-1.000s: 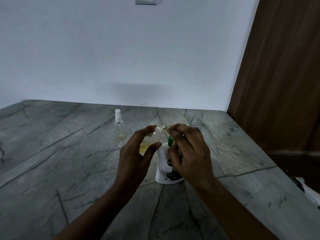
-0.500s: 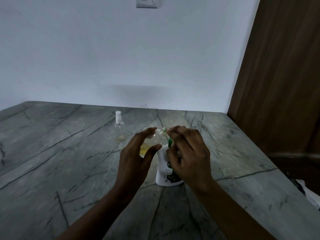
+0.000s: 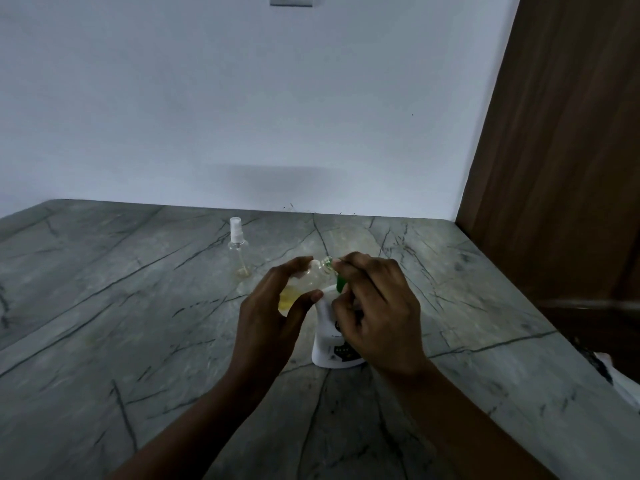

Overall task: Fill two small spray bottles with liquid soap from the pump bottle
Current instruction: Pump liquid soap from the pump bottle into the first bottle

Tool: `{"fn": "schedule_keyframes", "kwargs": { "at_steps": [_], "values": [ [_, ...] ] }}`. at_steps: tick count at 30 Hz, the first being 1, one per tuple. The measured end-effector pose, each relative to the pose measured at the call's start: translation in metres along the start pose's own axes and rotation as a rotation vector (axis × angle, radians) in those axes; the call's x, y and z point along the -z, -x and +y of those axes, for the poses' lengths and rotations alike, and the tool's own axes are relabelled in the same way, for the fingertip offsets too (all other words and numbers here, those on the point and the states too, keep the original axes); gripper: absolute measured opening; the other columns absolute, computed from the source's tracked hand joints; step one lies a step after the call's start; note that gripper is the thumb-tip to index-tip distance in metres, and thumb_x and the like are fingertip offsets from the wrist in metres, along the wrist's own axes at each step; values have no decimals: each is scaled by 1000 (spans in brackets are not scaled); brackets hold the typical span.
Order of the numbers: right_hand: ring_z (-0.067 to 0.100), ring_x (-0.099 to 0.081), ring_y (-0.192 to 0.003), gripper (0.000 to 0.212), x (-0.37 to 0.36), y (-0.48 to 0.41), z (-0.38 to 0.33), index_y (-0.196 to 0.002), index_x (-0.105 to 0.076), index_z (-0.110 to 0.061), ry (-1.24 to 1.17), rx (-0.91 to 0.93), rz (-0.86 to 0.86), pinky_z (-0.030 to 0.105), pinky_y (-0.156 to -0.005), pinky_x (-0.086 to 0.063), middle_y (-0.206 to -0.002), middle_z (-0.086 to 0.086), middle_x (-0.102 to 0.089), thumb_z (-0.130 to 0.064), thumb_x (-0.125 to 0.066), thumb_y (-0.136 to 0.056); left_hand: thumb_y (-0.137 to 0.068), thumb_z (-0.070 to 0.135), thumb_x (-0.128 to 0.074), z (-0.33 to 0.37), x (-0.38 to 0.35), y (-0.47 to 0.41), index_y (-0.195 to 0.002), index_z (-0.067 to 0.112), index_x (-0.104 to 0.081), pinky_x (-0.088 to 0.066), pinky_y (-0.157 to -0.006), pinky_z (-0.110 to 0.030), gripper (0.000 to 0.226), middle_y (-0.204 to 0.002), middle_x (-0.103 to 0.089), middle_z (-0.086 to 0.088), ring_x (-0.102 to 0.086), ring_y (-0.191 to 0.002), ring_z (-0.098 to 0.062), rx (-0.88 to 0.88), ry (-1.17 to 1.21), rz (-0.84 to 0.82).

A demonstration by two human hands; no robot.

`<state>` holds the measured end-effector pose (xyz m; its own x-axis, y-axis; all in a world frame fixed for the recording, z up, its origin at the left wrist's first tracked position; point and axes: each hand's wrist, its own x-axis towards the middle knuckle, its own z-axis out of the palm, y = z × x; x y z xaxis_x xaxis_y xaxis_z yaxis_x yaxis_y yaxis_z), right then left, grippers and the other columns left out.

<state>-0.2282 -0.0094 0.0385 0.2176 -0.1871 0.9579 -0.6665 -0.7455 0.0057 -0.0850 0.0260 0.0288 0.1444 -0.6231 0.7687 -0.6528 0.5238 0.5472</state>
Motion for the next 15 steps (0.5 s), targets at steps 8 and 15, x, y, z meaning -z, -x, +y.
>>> {"fn": "schedule_keyframes", "kwargs": {
  "at_steps": [8,15],
  "values": [
    [21,-53,-95,28,9,-8,1,-102,-70,1,-4,20,-12,20,-81,-42,-101,14,-67,-9,-49,-85,-77,25,-66,7,1,-3,-116,31,-51,-41,-78,-3,43,-106,-49,31,-50,-97,17,-8,3,24],
    [21,-52,-100,30,7,-7,2,-103,-69,4,-13,34,9,22,-89,-42,-101,16,-67,-10,-44,-91,-77,29,-64,7,1,-3,-117,31,-50,-41,-79,-4,42,-106,-50,28,-50,-98,17,-2,5,26]
  ]
}}
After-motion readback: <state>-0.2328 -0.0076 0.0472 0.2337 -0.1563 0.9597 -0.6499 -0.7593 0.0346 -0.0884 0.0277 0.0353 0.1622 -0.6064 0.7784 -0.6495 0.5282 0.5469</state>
